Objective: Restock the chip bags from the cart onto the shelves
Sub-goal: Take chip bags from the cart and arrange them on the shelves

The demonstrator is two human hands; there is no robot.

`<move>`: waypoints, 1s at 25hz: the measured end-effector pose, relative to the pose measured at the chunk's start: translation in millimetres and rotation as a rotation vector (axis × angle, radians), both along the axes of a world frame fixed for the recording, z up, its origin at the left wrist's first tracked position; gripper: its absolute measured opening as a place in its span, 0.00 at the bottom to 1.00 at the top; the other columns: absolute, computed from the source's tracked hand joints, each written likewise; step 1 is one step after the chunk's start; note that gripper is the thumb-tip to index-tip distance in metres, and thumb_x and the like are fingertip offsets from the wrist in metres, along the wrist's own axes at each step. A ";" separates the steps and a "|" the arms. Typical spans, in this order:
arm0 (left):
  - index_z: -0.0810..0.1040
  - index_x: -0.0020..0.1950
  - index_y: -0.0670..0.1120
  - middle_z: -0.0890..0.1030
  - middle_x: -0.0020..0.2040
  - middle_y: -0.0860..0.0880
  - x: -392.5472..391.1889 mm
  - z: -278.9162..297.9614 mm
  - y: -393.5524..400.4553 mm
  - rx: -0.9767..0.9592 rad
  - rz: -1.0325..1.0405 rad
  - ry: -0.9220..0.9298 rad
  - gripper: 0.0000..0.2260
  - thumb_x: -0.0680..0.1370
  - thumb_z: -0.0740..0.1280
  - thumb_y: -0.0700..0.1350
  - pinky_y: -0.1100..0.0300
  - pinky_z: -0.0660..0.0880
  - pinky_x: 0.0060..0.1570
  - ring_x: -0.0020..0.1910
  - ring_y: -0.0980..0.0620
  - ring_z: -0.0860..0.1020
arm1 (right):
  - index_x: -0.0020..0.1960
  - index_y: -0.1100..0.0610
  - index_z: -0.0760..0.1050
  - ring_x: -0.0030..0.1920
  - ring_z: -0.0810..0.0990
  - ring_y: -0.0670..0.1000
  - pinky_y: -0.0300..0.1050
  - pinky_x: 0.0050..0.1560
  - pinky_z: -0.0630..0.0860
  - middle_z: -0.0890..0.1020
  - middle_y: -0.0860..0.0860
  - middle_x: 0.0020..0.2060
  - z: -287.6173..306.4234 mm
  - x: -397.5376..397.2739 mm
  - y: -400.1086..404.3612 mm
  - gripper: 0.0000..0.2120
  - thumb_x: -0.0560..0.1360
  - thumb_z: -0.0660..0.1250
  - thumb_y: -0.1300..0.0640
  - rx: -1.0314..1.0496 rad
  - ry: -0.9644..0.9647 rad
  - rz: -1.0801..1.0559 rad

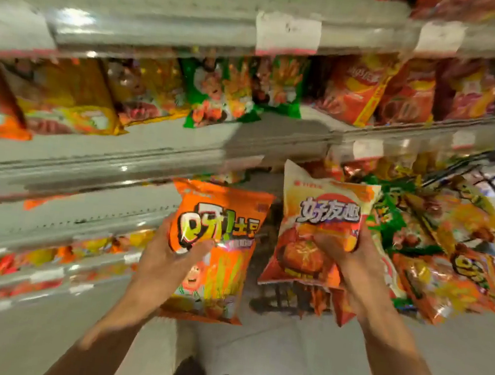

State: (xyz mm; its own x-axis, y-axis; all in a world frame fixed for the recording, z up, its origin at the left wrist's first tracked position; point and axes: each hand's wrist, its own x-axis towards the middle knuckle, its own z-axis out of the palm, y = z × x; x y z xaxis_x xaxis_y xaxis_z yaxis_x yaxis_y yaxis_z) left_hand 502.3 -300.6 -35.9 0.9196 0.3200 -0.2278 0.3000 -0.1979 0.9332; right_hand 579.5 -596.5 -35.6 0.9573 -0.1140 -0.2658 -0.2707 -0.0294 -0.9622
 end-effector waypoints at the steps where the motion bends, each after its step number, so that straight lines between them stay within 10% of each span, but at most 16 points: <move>1: 0.75 0.54 0.64 0.81 0.45 0.74 -13.1 -3.8 1.9 0.026 0.036 -0.009 0.16 0.73 0.77 0.50 0.81 0.71 0.37 0.46 0.73 0.80 | 0.67 0.52 0.77 0.49 0.87 0.51 0.47 0.46 0.85 0.87 0.56 0.55 -5.4 -5.8 7.7 0.29 0.67 0.81 0.57 0.013 0.011 0.022; 6: 0.76 0.63 0.59 0.85 0.53 0.62 -81.6 -7.2 19.5 -0.020 0.156 0.017 0.22 0.72 0.77 0.54 0.66 0.77 0.48 0.51 0.64 0.83 | 0.65 0.53 0.79 0.56 0.86 0.54 0.55 0.60 0.82 0.87 0.52 0.55 -26.6 -50.0 37.0 0.24 0.70 0.79 0.57 0.024 0.131 0.159; 12: 0.75 0.65 0.57 0.86 0.56 0.53 -138.9 -2.5 52.9 -0.211 0.278 0.017 0.23 0.72 0.77 0.50 0.42 0.79 0.58 0.55 0.49 0.85 | 0.63 0.45 0.77 0.52 0.85 0.48 0.41 0.45 0.80 0.86 0.45 0.54 -20.1 -85.9 84.4 0.28 0.66 0.81 0.50 0.033 0.175 0.278; 19: 0.76 0.65 0.57 0.86 0.54 0.54 -228.7 5.0 156.2 -0.264 0.421 -0.106 0.23 0.72 0.78 0.49 0.58 0.83 0.43 0.52 0.53 0.86 | 0.58 0.44 0.77 0.46 0.87 0.45 0.41 0.43 0.82 0.87 0.44 0.50 2.7 -141.3 208.8 0.24 0.66 0.82 0.53 -0.013 0.125 0.408; 25: 0.77 0.59 0.60 0.87 0.53 0.55 -349.6 -2.9 297.2 -0.279 0.591 -0.156 0.19 0.72 0.78 0.50 0.56 0.81 0.50 0.54 0.53 0.85 | 0.58 0.48 0.78 0.36 0.86 0.41 0.35 0.30 0.80 0.87 0.45 0.44 -8.2 -237.2 367.3 0.24 0.64 0.81 0.58 -0.025 0.117 0.545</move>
State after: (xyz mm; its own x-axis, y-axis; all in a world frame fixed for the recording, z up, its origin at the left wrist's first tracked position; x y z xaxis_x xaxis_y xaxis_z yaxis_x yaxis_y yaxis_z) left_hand 152.7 -3.4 -38.7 0.6370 0.7280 -0.2534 0.1415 0.2128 0.9668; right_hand 342.3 -229.2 -43.8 0.8436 0.3820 -0.3775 -0.3148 -0.2178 -0.9238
